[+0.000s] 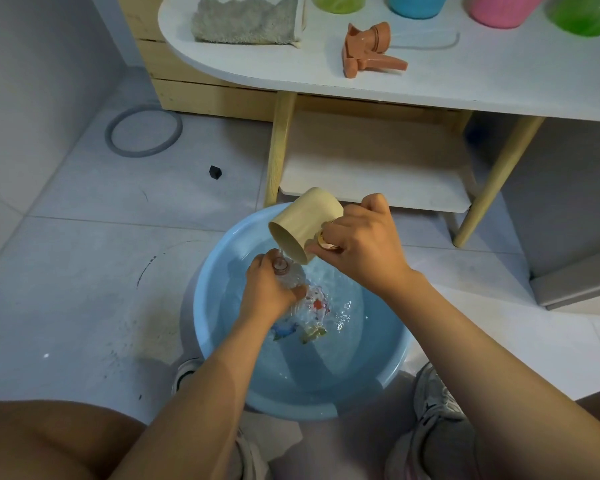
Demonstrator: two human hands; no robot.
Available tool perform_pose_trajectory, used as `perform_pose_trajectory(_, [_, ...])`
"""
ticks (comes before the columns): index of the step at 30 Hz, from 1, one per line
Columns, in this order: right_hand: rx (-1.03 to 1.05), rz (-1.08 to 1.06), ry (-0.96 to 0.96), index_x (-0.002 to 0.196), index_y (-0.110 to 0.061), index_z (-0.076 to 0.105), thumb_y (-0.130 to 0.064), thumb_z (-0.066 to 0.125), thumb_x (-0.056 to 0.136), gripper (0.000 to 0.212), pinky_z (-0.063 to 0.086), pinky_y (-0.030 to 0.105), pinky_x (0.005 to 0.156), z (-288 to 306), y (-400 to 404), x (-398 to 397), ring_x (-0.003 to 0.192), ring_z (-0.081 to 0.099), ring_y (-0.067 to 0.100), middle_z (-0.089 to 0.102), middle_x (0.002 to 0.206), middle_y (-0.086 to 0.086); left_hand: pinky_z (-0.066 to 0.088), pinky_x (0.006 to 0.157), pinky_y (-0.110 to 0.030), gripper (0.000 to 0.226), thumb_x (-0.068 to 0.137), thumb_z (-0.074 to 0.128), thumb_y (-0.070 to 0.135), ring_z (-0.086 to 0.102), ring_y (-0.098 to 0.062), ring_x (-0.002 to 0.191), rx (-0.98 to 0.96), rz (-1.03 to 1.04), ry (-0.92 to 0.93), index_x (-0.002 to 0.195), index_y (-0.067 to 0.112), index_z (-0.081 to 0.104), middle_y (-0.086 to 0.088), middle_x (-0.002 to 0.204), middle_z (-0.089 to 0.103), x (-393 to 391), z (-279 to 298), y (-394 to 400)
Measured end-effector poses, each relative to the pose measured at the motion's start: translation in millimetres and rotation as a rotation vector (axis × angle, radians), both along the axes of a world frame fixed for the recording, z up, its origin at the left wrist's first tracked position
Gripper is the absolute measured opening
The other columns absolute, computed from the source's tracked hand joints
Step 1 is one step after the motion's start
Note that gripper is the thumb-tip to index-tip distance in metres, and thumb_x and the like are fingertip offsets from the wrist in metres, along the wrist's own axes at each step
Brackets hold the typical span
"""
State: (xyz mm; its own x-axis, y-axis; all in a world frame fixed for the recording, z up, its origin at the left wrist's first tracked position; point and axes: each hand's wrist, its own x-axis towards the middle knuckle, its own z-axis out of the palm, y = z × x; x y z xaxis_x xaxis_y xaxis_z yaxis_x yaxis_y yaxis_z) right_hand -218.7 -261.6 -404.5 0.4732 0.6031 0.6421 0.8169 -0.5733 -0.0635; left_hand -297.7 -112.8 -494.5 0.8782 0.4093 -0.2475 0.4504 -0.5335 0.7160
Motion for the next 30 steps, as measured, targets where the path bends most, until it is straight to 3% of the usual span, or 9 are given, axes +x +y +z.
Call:
perform_pose_trajectory(4, [0.026, -0.002, -0.059, 0.047, -0.017, 0.045, -0.032, 0.075, 0.076, 0.044, 0.024, 0.031, 0.069, -2, -1, -1, 0.05, 0.041, 0.02, 0.045, 0.046, -0.004, 0.045, 0.075, -0.027, 0.056, 0.056, 0.081, 0.036, 0.056, -0.018, 0.094, -0.012, -0.009, -0.008, 0.103, 0.019, 0.055, 0.0, 0.106, 0.055, 0, 4, 0])
perform_pose_trajectory(7, [0.036, -0.015, -0.086, 0.048, -0.017, 0.048, -0.032, 0.074, 0.078, 0.042, 0.025, 0.031, 0.07, -5, -3, -1, 0.052, 0.044, 0.021, 0.047, 0.048, -0.004, 0.043, 0.073, -0.027, 0.053, 0.058, 0.081, 0.033, 0.055, -0.02, 0.094, -0.006, -0.003, -0.027, 0.099, 0.019, 0.052, -0.001, 0.105, 0.054, -1, 5, 0])
perform_pose_trajectory(10, [0.039, -0.037, -0.062, 0.05, -0.018, 0.051, -0.034, 0.075, 0.079, 0.04, 0.026, 0.032, 0.07, -12, -5, -1, 0.054, 0.044, 0.02, 0.05, 0.05, -0.005, 0.039, 0.081, -0.023, 0.062, 0.062, 0.083, 0.028, 0.052, -0.015, 0.099, -0.027, 0.006, -0.046, 0.115, 0.016, 0.054, 0.001, 0.113, 0.051, -2, 7, 0])
perform_pose_trajectory(17, [0.056, -0.371, 0.145, 0.046, -0.016, 0.057, -0.045, 0.059, 0.079, 0.044, 0.024, 0.031, 0.068, -55, -33, -1, 0.044, 0.045, 0.022, 0.053, 0.041, -0.002, 0.032, 0.084, -0.015, 0.074, 0.066, 0.084, 0.023, 0.042, -0.005, 0.101, -0.07, -0.004, -0.069, 0.13, 0.017, 0.047, 0.003, 0.122, 0.046, -2, 16, -1])
perform_pose_trajectory(20, [0.004, -0.465, 0.432, 0.047, -0.016, 0.053, -0.045, 0.06, 0.083, 0.047, 0.025, 0.03, 0.07, -63, -34, -8, 0.043, 0.041, 0.021, 0.048, 0.041, -0.002, 0.032, 0.083, -0.014, 0.074, 0.066, 0.084, 0.024, 0.046, -0.007, 0.103, -0.073, 0.002, -0.071, 0.13, 0.017, 0.047, 0.001, 0.124, 0.048, -1, 20, -3])
perform_pose_trajectory(22, [0.037, -0.516, 0.777, 0.05, -0.015, 0.046, -0.039, 0.06, 0.088, 0.047, 0.029, 0.03, 0.068, -68, -29, -11, 0.045, 0.035, 0.017, 0.042, 0.045, 0.0, 0.032, 0.084, -0.015, 0.075, 0.066, 0.084, 0.025, 0.049, -0.011, 0.108, -0.08, 0.011, -0.08, 0.13, 0.017, 0.047, 0.001, 0.124, 0.048, 0, 24, -4])
perform_pose_trajectory(25, [0.255, -0.556, 1.273, 0.055, -0.006, 0.057, -0.035, 0.06, 0.089, 0.044, 0.035, 0.029, 0.06, -78, -27, -14, 0.05, 0.041, 0.018, 0.048, 0.051, 0.005, 0.032, 0.087, -0.014, 0.076, 0.066, 0.084, 0.026, 0.049, -0.012, 0.113, -0.088, 0.001, -0.093, 0.132, 0.018, 0.047, 0.002, 0.126, 0.048, 4, 32, -5])
perform_pose_trajectory(30, [0.574, -0.483, 1.652, 0.087, -0.008, 0.071, -0.03, 0.062, 0.09, 0.024, 0.048, 0.026, 0.071, -83, -19, -22, 0.067, 0.061, 0.016, 0.067, 0.078, 0.007, 0.029, 0.083, -0.008, 0.074, 0.066, 0.084, 0.026, 0.049, -0.009, 0.111, -0.082, -0.04, -0.126, 0.13, 0.019, 0.048, 0.003, 0.126, 0.05, 10, 48, -8])
